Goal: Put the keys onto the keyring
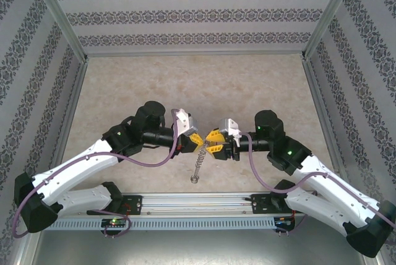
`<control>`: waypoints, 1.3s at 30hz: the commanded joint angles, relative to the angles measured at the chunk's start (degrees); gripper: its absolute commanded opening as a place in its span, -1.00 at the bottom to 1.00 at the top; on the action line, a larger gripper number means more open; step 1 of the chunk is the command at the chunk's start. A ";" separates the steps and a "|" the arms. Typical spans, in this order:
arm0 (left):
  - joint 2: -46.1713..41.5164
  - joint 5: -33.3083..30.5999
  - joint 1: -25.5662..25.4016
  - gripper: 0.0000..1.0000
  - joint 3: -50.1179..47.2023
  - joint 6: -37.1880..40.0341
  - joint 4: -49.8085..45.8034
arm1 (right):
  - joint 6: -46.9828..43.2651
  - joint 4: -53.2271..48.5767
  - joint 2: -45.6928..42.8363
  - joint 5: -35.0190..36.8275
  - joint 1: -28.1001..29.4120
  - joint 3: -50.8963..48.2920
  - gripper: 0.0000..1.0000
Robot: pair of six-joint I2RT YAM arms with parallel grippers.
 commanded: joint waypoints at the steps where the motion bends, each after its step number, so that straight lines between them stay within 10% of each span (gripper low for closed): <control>1: -1.74 -3.12 -0.11 -1.00 -1.14 1.07 4.28 | 1.49 1.20 -1.94 3.59 0.56 -0.10 -0.07; 9: -2.72 -7.20 0.89 -1.00 -3.18 0.11 5.78 | 15.29 -3.27 -8.41 29.72 -2.41 -1.92 0.57; 14: -3.06 -8.04 2.00 -1.00 -4.40 -2.44 6.72 | 24.76 -26.02 -5.88 47.75 -17.76 6.53 0.78; 21: -2.01 -5.08 4.67 -1.00 -7.53 -8.04 12.25 | 23.84 -31.01 10.08 31.35 -44.20 11.19 0.68; 29: 0.87 0.27 9.23 -1.00 -7.93 -14.85 17.76 | 7.78 -43.09 38.91 41.63 -44.02 29.49 0.53; 39: 2.07 2.32 10.38 -1.00 -8.48 -17.53 20.09 | 2.60 -46.02 55.00 50.77 -40.52 36.37 0.47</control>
